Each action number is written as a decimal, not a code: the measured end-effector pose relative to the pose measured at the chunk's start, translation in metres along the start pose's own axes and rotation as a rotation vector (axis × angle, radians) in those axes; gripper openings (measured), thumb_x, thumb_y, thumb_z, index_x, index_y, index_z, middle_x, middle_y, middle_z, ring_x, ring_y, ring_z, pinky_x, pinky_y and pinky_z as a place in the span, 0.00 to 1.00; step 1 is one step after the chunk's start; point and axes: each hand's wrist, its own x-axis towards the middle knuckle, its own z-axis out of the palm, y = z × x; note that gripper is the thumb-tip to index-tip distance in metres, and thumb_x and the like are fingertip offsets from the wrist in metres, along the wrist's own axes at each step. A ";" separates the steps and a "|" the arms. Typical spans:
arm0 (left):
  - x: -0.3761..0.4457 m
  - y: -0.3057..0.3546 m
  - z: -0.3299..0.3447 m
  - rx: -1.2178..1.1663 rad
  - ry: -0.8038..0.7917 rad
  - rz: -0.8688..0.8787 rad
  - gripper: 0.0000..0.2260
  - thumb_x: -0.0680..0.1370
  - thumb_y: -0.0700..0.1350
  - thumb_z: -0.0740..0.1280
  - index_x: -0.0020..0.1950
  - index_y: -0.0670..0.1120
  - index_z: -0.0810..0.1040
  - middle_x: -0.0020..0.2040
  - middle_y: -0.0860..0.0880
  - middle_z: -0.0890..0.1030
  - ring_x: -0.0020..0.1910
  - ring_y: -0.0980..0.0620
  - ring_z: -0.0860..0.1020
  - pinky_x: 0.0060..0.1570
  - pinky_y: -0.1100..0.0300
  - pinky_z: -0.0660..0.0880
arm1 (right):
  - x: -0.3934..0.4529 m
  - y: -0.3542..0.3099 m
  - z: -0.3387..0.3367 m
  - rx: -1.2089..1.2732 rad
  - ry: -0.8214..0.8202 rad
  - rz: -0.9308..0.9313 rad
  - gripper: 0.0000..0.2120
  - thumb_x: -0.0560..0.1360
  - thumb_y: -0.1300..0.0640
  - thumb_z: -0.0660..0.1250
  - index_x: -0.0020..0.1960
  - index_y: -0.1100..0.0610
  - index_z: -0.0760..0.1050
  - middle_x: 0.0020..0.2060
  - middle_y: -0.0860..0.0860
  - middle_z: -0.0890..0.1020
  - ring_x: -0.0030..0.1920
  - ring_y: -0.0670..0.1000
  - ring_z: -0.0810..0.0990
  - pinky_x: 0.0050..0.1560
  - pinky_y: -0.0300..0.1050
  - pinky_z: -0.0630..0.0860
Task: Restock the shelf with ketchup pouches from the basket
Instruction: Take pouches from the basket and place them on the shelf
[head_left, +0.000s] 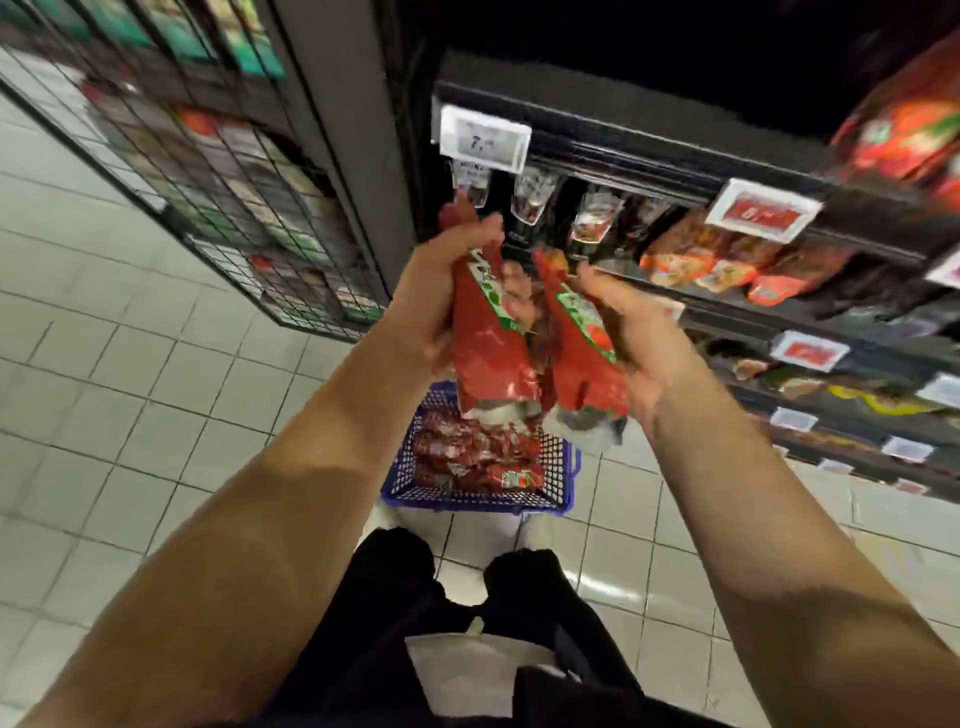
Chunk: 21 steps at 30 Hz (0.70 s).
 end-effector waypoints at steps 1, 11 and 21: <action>-0.003 0.003 0.006 0.003 0.002 -0.027 0.05 0.74 0.43 0.66 0.42 0.41 0.75 0.38 0.43 0.73 0.36 0.47 0.72 0.41 0.56 0.69 | -0.004 0.003 -0.001 -0.023 -0.012 0.024 0.26 0.70 0.53 0.74 0.66 0.59 0.79 0.60 0.61 0.82 0.58 0.60 0.82 0.64 0.61 0.75; -0.007 0.039 0.011 0.103 0.185 -0.117 0.17 0.85 0.51 0.59 0.60 0.40 0.80 0.50 0.38 0.83 0.43 0.41 0.84 0.44 0.45 0.82 | -0.038 0.014 0.008 0.015 0.001 0.048 0.15 0.72 0.56 0.72 0.58 0.58 0.84 0.56 0.61 0.84 0.54 0.61 0.84 0.59 0.62 0.78; -0.017 0.076 0.022 0.423 -0.228 -0.070 0.20 0.71 0.38 0.74 0.63 0.40 0.78 0.54 0.40 0.84 0.53 0.40 0.84 0.48 0.46 0.82 | -0.065 -0.026 0.040 -0.056 0.042 -0.241 0.23 0.75 0.58 0.70 0.68 0.62 0.74 0.59 0.63 0.82 0.51 0.63 0.84 0.39 0.54 0.82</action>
